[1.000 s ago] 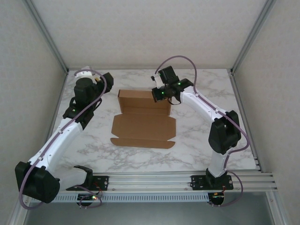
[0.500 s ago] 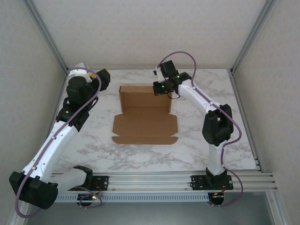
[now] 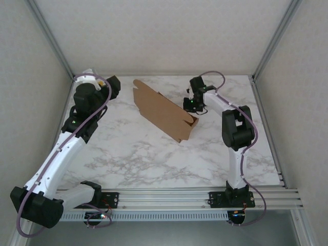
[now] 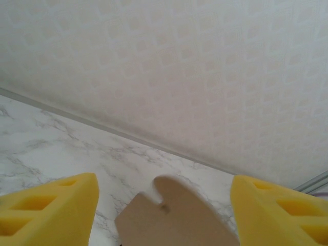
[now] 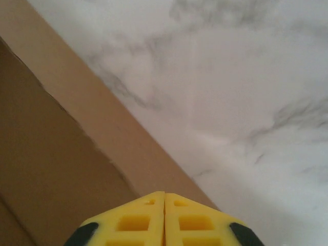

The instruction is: Fold the paper box

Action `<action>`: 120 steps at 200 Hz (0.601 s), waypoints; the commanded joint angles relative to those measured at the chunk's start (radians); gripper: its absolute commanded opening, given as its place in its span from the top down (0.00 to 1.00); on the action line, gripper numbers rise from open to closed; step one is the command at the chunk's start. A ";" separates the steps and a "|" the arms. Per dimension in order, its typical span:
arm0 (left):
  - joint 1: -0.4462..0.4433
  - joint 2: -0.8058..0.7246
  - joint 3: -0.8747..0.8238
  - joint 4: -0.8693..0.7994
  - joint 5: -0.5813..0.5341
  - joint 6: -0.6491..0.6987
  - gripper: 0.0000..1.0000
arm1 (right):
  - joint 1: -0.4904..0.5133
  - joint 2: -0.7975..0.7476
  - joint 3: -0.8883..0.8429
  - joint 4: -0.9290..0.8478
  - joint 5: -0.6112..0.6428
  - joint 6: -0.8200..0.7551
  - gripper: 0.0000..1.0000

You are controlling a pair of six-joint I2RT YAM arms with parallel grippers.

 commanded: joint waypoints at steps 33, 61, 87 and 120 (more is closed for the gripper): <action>-0.008 0.016 -0.027 0.067 -0.006 -0.009 0.32 | 0.085 -0.251 -0.362 0.175 -0.183 0.111 0.75; -0.009 0.016 -0.038 0.076 -0.015 -0.006 0.32 | 0.121 -0.331 -0.423 0.153 -0.149 0.077 0.64; -0.016 0.009 -0.055 0.084 -0.026 -0.010 0.32 | 0.113 -0.327 -0.362 0.085 0.009 0.017 0.49; -0.018 -0.018 -0.093 0.095 -0.044 -0.011 0.32 | 0.131 -0.212 -0.151 0.048 -0.001 -0.057 0.42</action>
